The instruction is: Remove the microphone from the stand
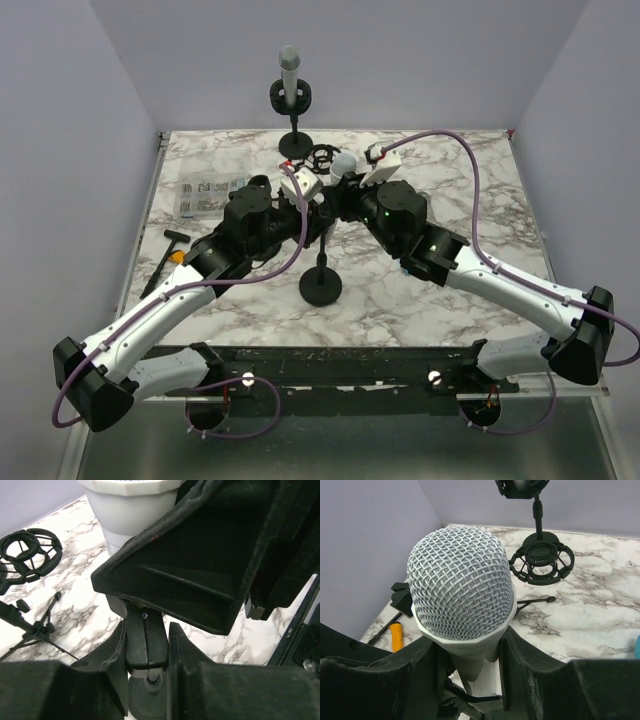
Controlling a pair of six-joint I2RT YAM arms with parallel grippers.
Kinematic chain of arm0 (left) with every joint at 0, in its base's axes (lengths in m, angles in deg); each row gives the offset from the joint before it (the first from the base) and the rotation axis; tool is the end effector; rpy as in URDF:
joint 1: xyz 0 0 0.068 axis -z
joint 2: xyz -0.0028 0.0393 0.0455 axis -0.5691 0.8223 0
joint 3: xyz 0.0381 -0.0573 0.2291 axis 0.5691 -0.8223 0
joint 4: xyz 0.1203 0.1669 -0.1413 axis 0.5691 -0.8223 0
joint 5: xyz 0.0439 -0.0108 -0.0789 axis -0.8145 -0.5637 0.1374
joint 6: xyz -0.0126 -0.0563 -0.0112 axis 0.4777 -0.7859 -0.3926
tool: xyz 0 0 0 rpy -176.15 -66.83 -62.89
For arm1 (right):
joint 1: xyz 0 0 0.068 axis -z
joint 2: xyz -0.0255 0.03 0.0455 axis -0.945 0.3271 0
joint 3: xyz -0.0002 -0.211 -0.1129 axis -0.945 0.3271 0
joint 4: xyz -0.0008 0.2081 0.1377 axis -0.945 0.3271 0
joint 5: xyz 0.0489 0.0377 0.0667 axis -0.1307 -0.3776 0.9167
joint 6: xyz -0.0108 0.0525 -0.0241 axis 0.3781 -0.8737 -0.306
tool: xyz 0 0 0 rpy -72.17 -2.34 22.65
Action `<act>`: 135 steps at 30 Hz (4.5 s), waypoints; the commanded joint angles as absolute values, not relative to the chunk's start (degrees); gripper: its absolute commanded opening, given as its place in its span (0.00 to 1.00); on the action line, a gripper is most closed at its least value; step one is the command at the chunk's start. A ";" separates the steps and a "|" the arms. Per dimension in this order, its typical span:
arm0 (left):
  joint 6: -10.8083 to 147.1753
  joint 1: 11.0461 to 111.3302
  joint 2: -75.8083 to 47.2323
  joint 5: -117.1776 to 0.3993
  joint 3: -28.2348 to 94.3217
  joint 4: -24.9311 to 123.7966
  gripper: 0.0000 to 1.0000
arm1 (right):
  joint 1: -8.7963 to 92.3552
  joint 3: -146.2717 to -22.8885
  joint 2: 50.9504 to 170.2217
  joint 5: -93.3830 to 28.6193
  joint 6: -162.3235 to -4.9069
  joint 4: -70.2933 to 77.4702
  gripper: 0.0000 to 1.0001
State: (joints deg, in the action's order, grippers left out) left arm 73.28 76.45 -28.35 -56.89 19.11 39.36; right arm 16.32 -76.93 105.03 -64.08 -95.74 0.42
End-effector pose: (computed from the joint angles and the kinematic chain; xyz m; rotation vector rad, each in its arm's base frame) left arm 0.1886 -0.1780 0.3396 0.6735 1.6957 -0.7542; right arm 0.1956 0.2452 0.3546 -0.1990 1.6762 0.6264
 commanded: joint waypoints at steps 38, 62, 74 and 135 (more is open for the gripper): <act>74.21 67.03 -27.82 -61.22 17.56 49.17 0.55 | 17.29 -73.65 91.50 -97.67 -83.01 8.52 0.17; 73.95 66.49 -39.70 -62.96 15.50 45.65 0.98 | 35.91 -91.06 126.94 -50.09 -93.10 41.47 0.20; 75.28 66.46 -42.72 -65.77 14.22 45.98 0.98 | 37.76 -93.18 139.98 -53.46 -93.57 36.38 0.28; 73.51 63.47 -44.34 -64.27 13.26 46.98 0.98 | 35.45 -73.10 114.41 -6.60 -139.15 -16.94 0.98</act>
